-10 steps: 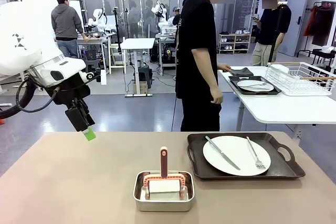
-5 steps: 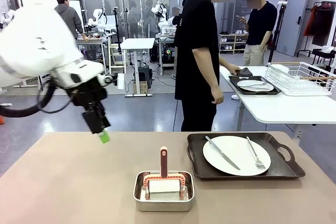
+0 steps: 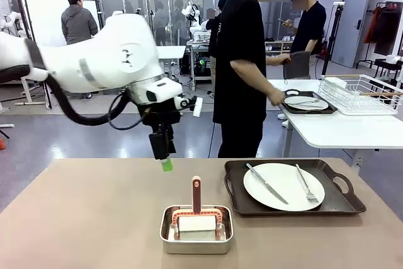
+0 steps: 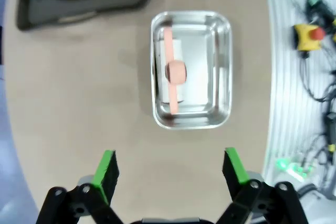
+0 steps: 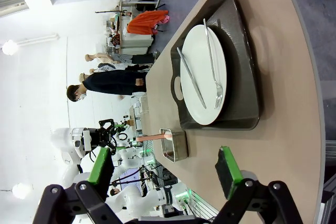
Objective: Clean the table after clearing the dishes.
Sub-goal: When the left (or right) Handle tray is removed, use the left hand (or right hand) to clean the left (or right) side of the table with the Lint Roller.
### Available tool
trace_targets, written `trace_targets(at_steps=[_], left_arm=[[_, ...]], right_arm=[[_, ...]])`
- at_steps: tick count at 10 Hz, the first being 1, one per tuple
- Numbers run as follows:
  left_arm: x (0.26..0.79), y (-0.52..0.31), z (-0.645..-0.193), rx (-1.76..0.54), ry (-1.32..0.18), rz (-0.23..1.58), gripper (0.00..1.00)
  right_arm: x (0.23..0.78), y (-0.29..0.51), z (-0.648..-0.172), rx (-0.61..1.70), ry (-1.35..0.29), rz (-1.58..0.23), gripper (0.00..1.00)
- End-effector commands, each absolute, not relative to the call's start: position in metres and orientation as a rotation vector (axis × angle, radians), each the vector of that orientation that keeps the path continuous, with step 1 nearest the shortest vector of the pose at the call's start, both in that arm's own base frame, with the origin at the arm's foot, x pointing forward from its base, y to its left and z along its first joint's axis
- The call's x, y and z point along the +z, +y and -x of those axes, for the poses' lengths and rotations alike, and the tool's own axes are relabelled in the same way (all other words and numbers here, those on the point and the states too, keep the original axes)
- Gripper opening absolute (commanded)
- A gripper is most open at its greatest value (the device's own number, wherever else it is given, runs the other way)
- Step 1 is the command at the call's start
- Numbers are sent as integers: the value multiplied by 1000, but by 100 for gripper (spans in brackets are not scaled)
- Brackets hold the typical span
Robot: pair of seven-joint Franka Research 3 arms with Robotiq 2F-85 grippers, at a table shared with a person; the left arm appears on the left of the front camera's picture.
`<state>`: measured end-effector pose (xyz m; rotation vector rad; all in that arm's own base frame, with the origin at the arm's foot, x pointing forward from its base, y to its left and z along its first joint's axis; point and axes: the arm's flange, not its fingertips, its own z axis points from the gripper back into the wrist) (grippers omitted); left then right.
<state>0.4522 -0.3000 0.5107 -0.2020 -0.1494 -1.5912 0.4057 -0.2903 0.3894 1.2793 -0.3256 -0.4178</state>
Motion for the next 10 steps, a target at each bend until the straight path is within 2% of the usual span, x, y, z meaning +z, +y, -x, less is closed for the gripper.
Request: trace_targets(at_steps=[1,5,6,10], left_arm=[[514,-327,-458,-1611,-64,181,100],[500,-371,-443,-1504,76,116,100],[492,-376,-443,-1526,47,67,100],[469,-385,-445,-1592,27,93,100]], right_arm=[[392,-290,-404,-417,-331,-1280,100],[392,-290,-404,-417,-331,-1280,100],[392,-290,-404,-417,-331,-1280,100],[392,-290,-404,-417,-331,-1280,100]])
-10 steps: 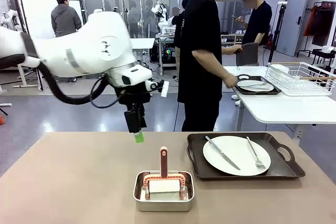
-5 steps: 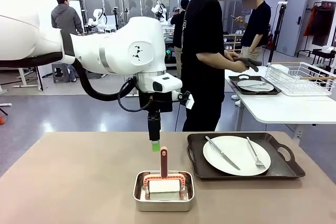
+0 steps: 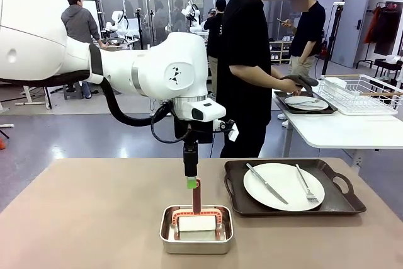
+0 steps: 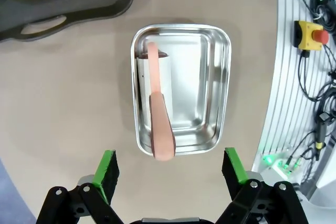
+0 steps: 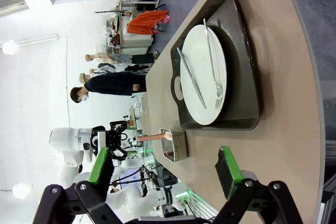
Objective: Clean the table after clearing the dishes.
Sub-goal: When the left (or right) Handle tray is removed, use the left hand (or right hand) to clean the left (or right) side of the table with the Lint Roller.
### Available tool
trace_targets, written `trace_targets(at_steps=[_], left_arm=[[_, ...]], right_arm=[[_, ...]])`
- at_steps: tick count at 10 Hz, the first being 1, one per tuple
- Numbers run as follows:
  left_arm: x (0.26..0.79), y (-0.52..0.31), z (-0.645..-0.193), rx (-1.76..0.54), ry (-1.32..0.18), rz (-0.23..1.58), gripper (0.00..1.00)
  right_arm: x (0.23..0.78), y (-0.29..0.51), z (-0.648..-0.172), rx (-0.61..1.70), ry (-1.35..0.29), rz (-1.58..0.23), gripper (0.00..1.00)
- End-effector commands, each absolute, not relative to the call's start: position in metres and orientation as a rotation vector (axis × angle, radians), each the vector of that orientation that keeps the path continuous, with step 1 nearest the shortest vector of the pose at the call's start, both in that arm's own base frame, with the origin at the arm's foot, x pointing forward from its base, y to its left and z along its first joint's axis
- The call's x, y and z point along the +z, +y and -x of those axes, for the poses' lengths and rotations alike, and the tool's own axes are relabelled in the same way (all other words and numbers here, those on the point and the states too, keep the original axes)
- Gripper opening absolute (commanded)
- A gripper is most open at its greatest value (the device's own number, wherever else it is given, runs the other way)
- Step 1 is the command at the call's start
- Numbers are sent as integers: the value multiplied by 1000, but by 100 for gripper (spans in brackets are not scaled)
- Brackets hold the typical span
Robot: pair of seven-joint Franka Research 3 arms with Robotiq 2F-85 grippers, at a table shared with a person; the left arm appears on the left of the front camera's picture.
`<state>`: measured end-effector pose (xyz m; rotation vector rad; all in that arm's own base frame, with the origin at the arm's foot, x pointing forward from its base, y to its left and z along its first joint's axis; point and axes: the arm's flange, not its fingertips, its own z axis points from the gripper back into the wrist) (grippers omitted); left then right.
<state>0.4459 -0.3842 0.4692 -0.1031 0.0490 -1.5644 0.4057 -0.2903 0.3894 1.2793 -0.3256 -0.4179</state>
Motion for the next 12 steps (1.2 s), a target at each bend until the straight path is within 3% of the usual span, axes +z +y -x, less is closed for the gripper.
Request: trace_targets(at_steps=[1,5,12], left_arm=[[466,-389,-441,-1589,9,73,100],[441,-400,-423,-1598,47,32,100],[415,-398,-415,-1549,-18,-59,100]], right_arm=[[392,-290,-404,-417,-331,-1280,100],[392,-290,-404,-417,-331,-1280,100],[392,-290,-404,-417,-331,-1280,100]])
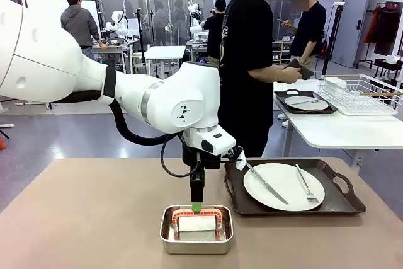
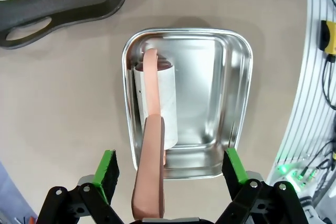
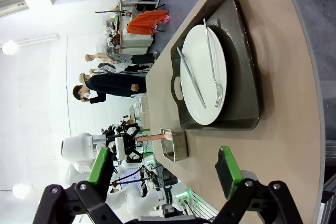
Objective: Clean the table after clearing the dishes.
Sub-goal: When the left (or right) Handle tray is removed, use the left hand (or right hand) to clean the left (or right) side of the table with the Lint Roller.
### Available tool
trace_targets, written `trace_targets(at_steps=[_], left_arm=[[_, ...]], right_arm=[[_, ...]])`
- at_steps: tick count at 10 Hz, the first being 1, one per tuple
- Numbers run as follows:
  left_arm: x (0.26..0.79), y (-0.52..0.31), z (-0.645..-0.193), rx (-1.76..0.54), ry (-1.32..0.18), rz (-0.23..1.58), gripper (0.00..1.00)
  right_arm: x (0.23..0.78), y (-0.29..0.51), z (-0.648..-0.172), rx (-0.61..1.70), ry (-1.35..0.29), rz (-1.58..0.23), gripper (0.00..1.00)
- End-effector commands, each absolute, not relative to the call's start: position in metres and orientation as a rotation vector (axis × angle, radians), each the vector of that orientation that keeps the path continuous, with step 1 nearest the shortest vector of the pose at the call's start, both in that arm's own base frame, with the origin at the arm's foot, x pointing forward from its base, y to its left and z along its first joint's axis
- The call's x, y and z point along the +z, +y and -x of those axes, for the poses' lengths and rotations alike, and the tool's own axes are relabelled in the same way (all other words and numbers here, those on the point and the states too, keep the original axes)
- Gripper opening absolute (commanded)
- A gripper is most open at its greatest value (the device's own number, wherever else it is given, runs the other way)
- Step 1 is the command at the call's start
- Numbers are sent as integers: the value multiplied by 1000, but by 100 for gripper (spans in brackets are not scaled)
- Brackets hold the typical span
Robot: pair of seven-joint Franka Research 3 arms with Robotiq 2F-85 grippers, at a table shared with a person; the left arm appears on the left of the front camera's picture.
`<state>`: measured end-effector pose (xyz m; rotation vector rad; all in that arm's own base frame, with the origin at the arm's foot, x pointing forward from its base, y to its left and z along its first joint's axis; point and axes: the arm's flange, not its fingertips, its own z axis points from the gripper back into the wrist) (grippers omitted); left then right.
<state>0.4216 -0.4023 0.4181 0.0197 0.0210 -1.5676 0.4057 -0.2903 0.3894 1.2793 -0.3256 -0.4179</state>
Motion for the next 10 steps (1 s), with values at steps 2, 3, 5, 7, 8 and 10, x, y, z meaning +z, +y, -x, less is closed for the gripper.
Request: trace_targets(at_steps=[2,3,5,7,8,10], left_arm=[[416,-397,-415,-1552,-38,-63,83],[419,-397,-415,-1553,-32,-63,69],[419,-396,-416,-1545,-20,-75,49],[423,-397,-417,-1545,-33,-86,29],[423,-396,-417,-1536,-23,-84,24],[426,-397,-418,-1533,-26,-85,5]], right_arm=[[392,-290,-404,-417,-331,-1280,100],[392,-290,-404,-417,-331,-1280,100],[392,-290,-404,-417,-331,-1280,100],[392,-290,-404,-417,-331,-1280,100],[392,-290,-404,-417,-331,-1280,100],[392,-290,-404,-417,-331,-1280,100]])
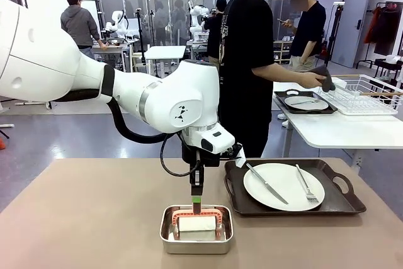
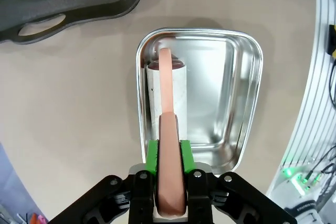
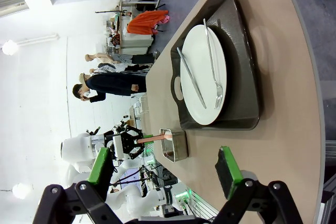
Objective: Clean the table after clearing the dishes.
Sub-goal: When the left (or right) Handle tray is removed, use the left hand (or right hand) to clean the left (or right) side of the table with the Lint Roller.
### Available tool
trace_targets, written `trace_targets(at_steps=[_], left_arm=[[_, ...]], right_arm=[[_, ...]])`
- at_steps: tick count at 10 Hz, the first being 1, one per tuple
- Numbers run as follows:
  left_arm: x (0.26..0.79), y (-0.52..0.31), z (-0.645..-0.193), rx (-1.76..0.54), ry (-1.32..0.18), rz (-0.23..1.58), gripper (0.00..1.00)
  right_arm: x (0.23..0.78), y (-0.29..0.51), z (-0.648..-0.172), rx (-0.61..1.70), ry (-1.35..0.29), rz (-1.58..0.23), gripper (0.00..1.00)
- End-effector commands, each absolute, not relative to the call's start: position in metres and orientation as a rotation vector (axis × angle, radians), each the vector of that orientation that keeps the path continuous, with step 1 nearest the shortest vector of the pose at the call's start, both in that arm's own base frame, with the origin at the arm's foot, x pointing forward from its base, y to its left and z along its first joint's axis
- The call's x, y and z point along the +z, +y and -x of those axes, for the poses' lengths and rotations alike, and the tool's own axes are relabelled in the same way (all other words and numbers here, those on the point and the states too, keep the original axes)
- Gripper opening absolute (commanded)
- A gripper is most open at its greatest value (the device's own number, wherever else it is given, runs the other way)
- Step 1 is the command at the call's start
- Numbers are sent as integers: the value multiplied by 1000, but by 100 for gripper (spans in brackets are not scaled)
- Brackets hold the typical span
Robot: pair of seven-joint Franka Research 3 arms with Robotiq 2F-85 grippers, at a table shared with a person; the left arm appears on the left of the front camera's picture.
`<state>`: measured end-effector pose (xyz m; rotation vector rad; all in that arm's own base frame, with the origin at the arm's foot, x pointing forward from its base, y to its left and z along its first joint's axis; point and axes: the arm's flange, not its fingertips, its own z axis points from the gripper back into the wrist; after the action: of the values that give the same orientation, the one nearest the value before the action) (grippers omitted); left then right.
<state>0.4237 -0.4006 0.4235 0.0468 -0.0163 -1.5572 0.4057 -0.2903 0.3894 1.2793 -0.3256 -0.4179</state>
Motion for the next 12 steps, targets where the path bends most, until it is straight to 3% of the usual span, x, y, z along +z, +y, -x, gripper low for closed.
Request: trace_targets(at_steps=[1,5,8,10,12], left_arm=[[427,-396,-418,-1534,-25,-77,0],[456,-391,-415,-1529,-73,-60,1],[523,-381,-408,-1503,-81,46,0],[545,-372,-412,-1467,-104,25,0],[565,-352,-421,-1294,-71,115,0]], right_arm=[[392,-290,-404,-417,-331,-1280,100],[392,-290,-404,-417,-331,-1280,100],[392,-290,-404,-417,-331,-1280,100],[392,-290,-404,-417,-331,-1280,100],[392,-290,-404,-417,-331,-1280,100]])
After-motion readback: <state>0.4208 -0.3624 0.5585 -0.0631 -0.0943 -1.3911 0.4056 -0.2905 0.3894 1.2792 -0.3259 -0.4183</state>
